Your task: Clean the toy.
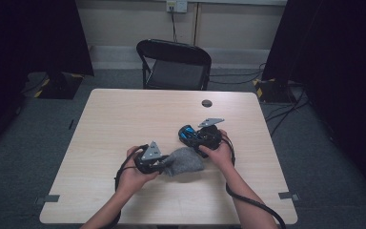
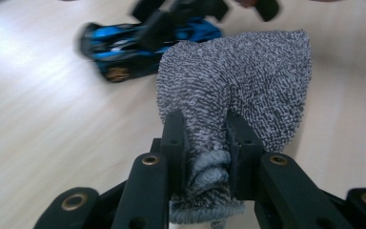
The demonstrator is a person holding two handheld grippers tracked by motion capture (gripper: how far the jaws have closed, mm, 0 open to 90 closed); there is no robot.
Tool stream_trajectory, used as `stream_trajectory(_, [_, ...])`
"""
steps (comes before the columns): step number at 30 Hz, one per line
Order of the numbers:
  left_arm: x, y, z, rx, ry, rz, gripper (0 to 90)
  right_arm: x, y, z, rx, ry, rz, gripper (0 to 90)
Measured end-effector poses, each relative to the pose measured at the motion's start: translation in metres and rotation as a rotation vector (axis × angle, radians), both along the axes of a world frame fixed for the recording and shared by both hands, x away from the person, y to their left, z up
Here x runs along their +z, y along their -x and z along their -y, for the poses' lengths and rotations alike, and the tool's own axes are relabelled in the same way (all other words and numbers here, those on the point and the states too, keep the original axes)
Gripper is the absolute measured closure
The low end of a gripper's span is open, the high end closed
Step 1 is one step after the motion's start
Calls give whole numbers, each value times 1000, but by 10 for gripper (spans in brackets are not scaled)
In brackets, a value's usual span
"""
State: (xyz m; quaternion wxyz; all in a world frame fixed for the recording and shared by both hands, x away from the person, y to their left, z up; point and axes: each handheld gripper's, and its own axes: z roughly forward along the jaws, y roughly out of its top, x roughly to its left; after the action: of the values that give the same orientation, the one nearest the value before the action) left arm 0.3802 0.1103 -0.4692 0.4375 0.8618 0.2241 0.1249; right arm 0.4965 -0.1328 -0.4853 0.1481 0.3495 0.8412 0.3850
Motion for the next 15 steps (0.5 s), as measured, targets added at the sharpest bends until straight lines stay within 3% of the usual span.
stream_trajectory(6, [-4, 0, 27, -62, 14, -12, 729, -1, 0, 0, 2, -3, 6, 418])
stream_trajectory(8, [-6, -2, 33, -80, -4, -12, 728, -1, 1, 0, -1, -6, 5, 418])
stream_trajectory(15, [-17, -16, 36, -21, -22, -25, 728, -1, 2, 0, -2, -1, 13, 419])
